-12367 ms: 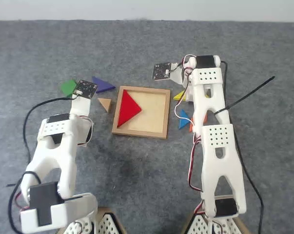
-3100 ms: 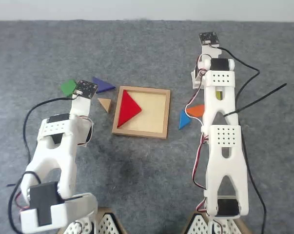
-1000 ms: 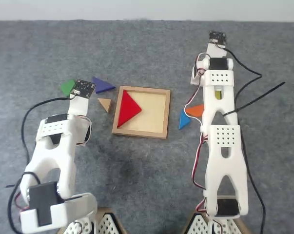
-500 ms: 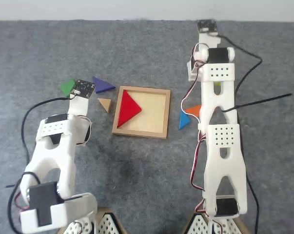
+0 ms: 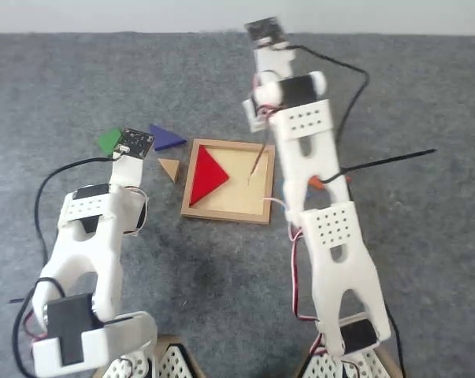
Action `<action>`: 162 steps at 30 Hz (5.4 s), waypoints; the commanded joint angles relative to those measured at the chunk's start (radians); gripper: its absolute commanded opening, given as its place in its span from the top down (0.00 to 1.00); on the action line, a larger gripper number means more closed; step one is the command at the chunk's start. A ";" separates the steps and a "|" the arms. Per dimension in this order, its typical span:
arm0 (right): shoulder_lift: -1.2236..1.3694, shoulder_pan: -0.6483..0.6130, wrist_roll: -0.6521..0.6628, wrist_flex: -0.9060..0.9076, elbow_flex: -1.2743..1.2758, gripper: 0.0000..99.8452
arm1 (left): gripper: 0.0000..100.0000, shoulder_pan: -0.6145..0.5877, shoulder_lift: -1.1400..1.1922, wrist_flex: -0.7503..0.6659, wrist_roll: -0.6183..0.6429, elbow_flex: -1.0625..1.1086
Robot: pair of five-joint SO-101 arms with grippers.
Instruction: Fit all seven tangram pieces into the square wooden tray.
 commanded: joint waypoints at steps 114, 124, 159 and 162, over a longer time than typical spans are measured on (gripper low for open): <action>0.159 -0.185 -0.387 -0.487 0.187 0.81 | 0.98 0.034 -0.486 -0.232 -0.051 0.374; 0.183 -0.199 -0.060 -0.346 0.138 0.81 | 0.98 0.034 -0.486 -0.232 -0.051 0.374; -0.151 -0.004 0.245 0.050 0.029 0.99 | 0.98 0.034 -0.486 -0.232 -0.051 0.374; -0.225 0.001 0.245 0.050 0.213 0.99 | 0.98 0.034 -0.486 -0.232 -0.051 0.374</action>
